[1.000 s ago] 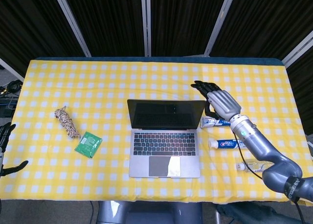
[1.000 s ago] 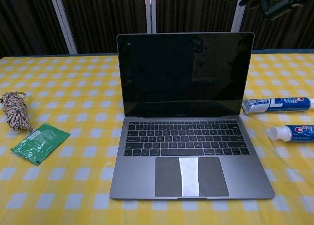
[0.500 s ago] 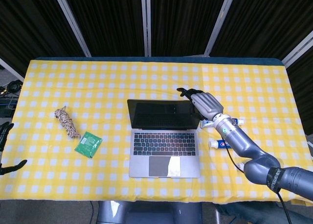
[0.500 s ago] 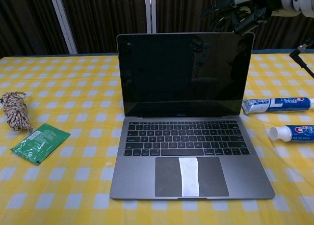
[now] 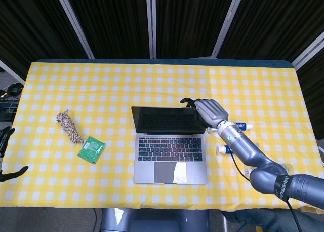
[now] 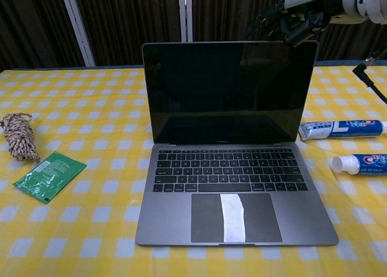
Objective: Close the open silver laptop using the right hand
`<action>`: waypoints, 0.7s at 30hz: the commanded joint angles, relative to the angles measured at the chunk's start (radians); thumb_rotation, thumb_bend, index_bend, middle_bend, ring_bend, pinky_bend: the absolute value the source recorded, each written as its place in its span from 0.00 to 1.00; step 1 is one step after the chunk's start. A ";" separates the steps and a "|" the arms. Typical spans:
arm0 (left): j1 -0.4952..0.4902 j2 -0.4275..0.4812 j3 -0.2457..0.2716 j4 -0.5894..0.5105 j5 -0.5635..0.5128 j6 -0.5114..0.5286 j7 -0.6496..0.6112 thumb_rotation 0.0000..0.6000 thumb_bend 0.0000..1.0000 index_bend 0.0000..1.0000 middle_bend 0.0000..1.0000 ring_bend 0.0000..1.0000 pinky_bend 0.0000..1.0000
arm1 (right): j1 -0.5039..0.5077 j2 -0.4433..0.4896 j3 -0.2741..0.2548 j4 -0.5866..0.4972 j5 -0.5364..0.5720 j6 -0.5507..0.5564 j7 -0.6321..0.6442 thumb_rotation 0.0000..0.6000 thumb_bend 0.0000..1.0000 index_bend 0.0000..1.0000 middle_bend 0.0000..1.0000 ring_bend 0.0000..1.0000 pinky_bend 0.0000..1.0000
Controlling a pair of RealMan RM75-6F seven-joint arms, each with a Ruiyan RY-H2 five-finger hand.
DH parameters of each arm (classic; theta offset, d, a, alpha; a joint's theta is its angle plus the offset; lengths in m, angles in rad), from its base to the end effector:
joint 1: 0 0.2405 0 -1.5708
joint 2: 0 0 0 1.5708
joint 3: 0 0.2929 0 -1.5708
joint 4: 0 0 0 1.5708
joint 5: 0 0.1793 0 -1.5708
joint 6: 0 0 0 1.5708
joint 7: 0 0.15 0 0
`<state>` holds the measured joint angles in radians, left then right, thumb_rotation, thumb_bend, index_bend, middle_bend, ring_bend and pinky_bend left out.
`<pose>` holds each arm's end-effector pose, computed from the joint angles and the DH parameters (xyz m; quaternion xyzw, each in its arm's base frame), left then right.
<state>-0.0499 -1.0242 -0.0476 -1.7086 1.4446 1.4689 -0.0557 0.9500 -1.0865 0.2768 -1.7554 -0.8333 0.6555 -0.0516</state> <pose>-0.3328 0.1740 0.2279 -0.5622 -0.4309 -0.3825 0.5933 -0.1074 -0.4051 0.1367 0.7165 -0.4857 0.3774 0.3291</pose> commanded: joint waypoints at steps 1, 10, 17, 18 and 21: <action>0.000 0.000 0.000 0.000 0.001 0.000 0.001 1.00 0.00 0.00 0.00 0.00 0.00 | -0.011 0.020 -0.003 -0.025 -0.032 -0.002 0.013 1.00 1.00 0.22 0.35 0.28 0.29; 0.000 -0.002 0.003 -0.001 0.005 0.002 0.005 1.00 0.00 0.00 0.00 0.00 0.00 | -0.046 0.068 -0.023 -0.097 -0.151 -0.006 0.036 1.00 1.00 0.22 0.35 0.28 0.29; 0.000 -0.002 0.006 -0.004 0.009 0.003 0.008 1.00 0.00 0.00 0.00 0.00 0.00 | -0.079 0.116 -0.050 -0.189 -0.286 -0.007 0.039 1.00 1.00 0.22 0.35 0.28 0.29; 0.000 -0.003 0.006 -0.005 0.009 0.003 0.009 1.00 0.00 0.00 0.00 0.00 0.00 | -0.083 0.120 -0.055 -0.201 -0.306 -0.006 0.037 1.00 1.00 0.22 0.34 0.28 0.29; 0.000 -0.003 0.006 -0.006 0.010 0.003 0.011 1.00 0.00 0.00 0.00 0.00 0.00 | -0.103 0.129 -0.079 -0.237 -0.395 0.013 0.015 1.00 1.00 0.22 0.34 0.28 0.29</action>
<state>-0.0502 -1.0273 -0.0413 -1.7141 1.4540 1.4721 -0.0444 0.8663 -0.9709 0.2191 -1.9593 -1.1695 0.6548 -0.0208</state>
